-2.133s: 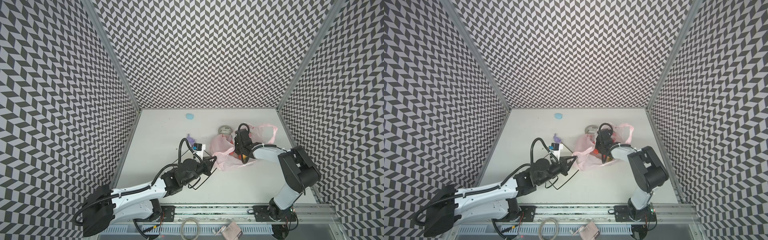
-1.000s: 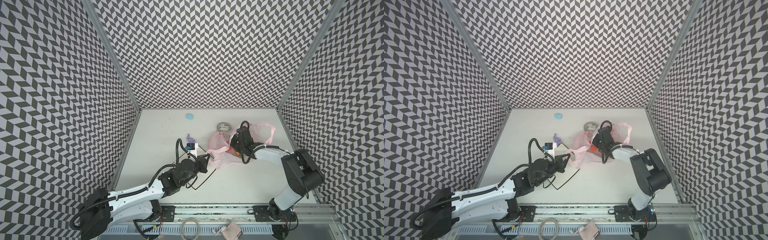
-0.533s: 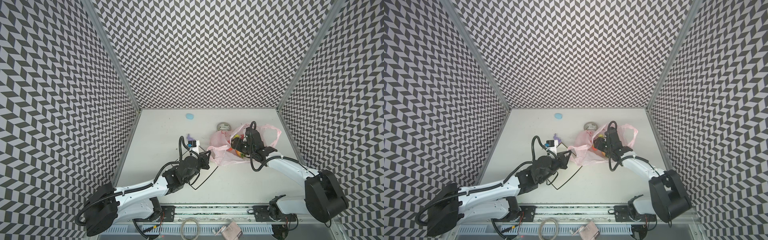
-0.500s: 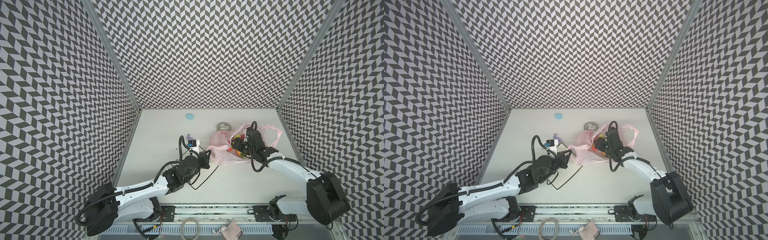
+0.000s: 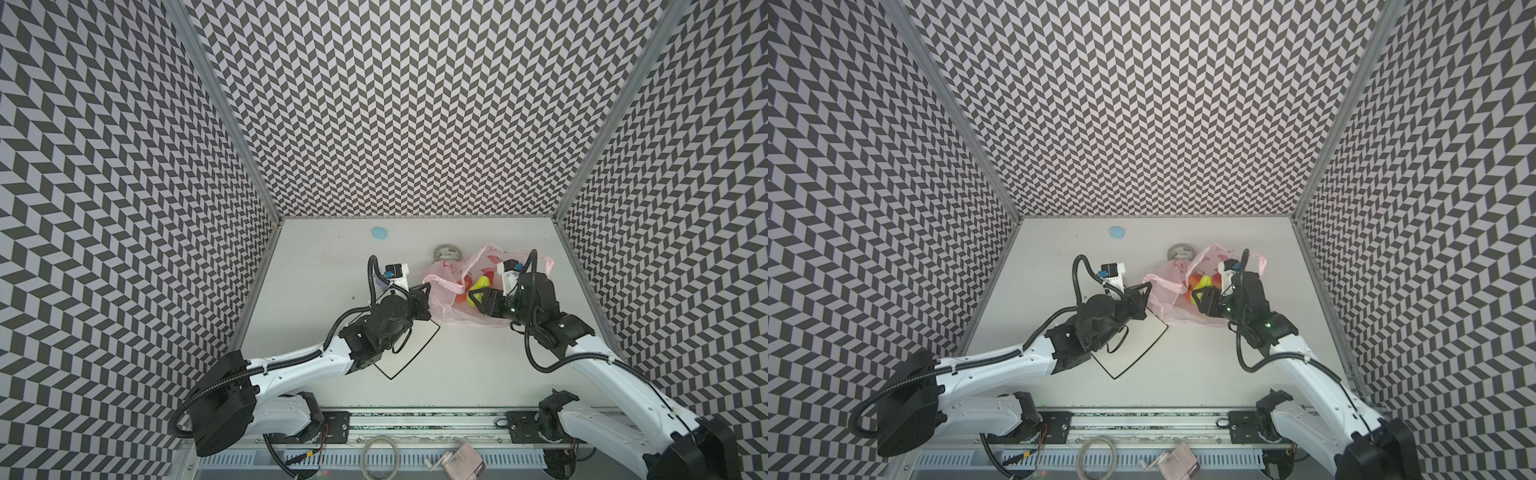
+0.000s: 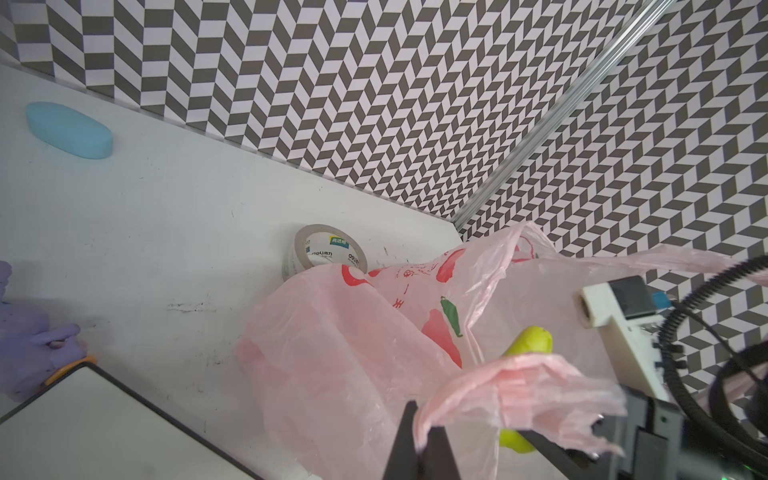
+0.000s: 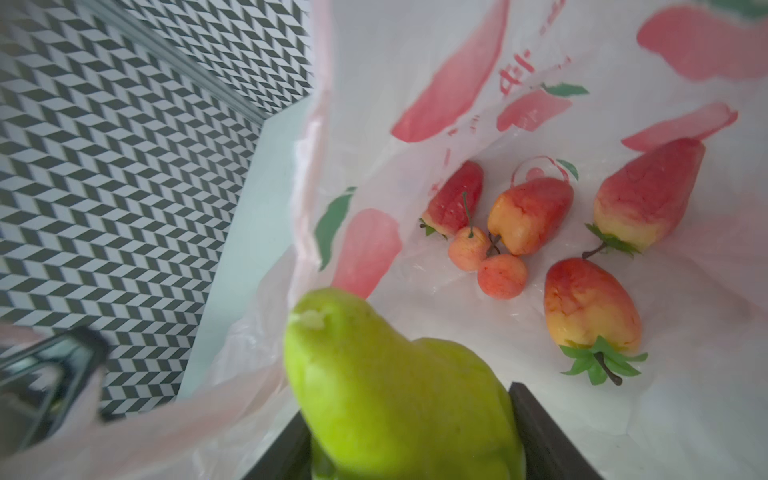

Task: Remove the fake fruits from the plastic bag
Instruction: 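Lift the green pear out of the bag with the right gripper, then carry the green pear to the white tray and open the right gripper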

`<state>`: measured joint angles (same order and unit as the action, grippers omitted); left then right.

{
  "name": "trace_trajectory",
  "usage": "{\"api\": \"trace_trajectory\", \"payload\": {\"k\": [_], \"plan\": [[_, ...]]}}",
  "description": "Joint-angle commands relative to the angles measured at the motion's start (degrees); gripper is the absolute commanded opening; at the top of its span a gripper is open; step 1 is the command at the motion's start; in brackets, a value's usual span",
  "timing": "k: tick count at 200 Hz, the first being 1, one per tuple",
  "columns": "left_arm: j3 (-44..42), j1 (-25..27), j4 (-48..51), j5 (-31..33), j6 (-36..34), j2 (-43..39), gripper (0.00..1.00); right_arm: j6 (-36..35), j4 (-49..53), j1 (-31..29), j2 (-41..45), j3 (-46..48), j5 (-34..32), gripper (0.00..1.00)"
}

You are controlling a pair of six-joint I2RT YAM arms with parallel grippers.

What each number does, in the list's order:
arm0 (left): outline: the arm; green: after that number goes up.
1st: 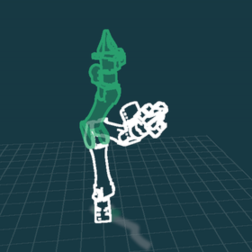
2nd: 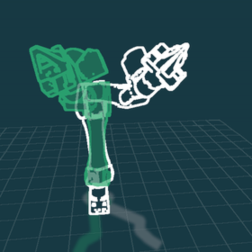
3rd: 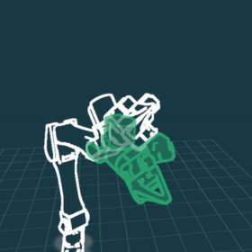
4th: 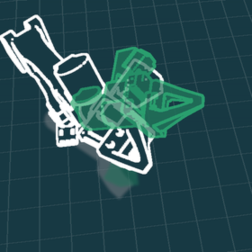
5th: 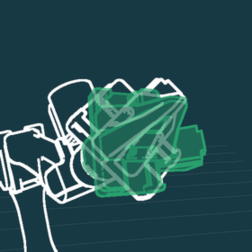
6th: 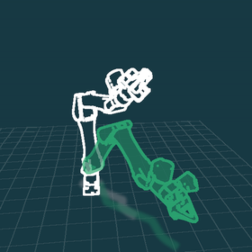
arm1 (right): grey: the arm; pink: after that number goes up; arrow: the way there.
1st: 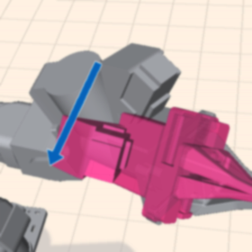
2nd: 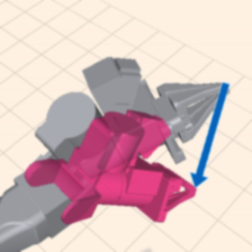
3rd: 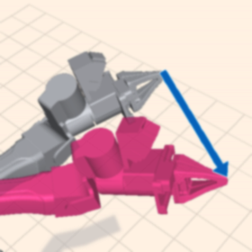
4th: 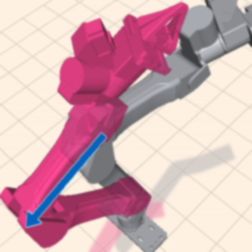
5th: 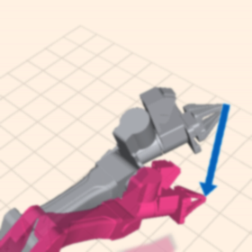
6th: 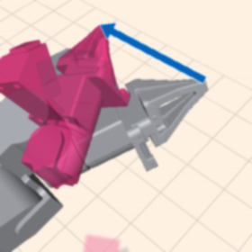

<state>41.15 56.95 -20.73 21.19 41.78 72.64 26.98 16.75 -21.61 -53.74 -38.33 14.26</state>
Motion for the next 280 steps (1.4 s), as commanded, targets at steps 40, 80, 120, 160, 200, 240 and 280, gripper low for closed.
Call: {"api": "trace_trajectory", "payload": {"k": [40,80,120,160,200,240,280], "plan": [[3.4,-0.3,0.1,-0.6,-0.3,3.7,0.00,-5.4,0.6,0.2,10.8,-2.8,2.4,0.43],[4.7,-0.1,-0.7,-3.1,-1.8,4.7,0.14,-7.4,5.2,0.1,11.4,-9.6,3.3,0.43],[4.3,0.9,-1.3,-6.7,-6.2,2.1,0.60,-10.5,11.1,0.1,9.1,-18.9,3.1,0.43],[-0.7,1.3,1.3,-13.7,-11.7,-6.8,1.00,-12.9,14.0,0.1,2.8,-29.0,3.9,0.43],[-2.9,0.7,13.3,-16.8,-16.6,-20.2,1.00,-14.2,13.5,-2.5,-6.2,-38.6,6.6,0.42],[-2.1,-9.5,30.4,-8.8,-8.3,-32.0,1.00,-15.0,12.7,-13.0,-16.2,-45.8,1.5,0.41],[0.4,-29.4,46.9,-9.0,2.6,-33.2,0.97,-14.6,15.1,-23.8,-27.6,-48.5,-3.1,0.42]]}}
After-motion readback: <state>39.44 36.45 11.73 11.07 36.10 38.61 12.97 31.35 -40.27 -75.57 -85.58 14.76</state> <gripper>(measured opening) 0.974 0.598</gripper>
